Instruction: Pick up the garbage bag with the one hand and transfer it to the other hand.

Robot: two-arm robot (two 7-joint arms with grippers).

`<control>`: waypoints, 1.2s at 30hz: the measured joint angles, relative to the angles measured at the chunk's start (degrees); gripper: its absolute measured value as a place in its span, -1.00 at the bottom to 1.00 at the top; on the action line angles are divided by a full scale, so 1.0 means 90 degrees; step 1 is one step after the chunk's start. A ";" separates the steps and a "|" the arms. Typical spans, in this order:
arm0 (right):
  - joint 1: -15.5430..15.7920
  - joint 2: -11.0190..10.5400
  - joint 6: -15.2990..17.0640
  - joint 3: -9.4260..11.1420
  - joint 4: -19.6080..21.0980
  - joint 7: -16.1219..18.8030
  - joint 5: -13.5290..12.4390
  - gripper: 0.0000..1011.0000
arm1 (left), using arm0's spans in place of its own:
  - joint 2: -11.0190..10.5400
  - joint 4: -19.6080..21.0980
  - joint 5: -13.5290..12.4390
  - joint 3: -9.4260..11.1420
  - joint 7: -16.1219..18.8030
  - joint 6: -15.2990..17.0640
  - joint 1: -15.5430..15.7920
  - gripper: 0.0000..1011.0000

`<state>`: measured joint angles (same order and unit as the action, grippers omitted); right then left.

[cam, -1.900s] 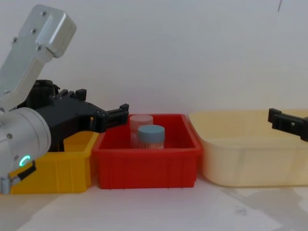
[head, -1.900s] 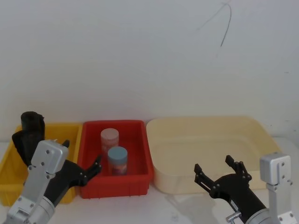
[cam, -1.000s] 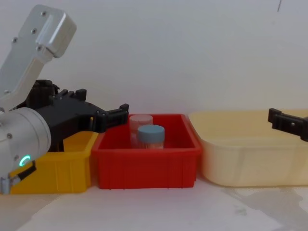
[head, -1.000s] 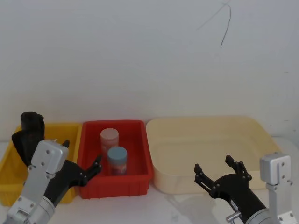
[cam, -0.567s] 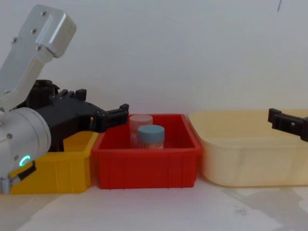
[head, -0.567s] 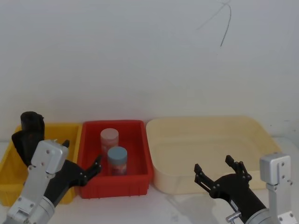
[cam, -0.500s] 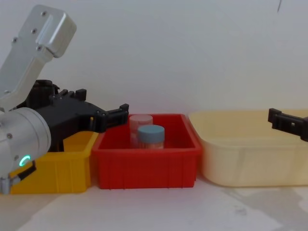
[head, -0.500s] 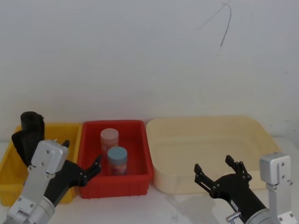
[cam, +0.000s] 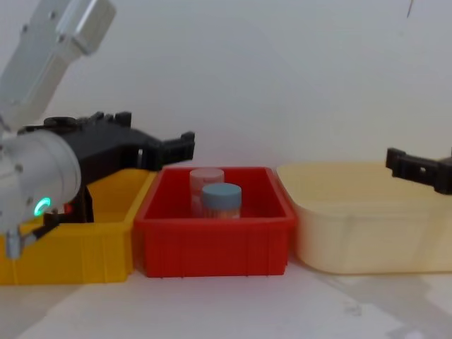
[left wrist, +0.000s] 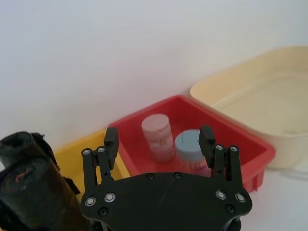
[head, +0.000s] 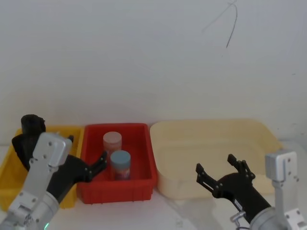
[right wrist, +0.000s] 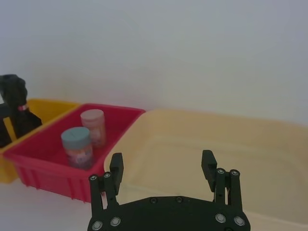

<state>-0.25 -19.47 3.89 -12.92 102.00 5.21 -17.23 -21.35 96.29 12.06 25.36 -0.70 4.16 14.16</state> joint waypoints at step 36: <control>-0.2094 0.0644 0.1623 -0.1025 -0.0742 0.0844 -0.0029 0.98 | 0.0246 0.2129 0.0979 -0.1631 0.0807 0.0866 -0.1924 0.98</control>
<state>-19.09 -13.67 18.49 -22.15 95.32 12.81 -17.49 -19.14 115.45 20.87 10.69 6.56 11.95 -3.15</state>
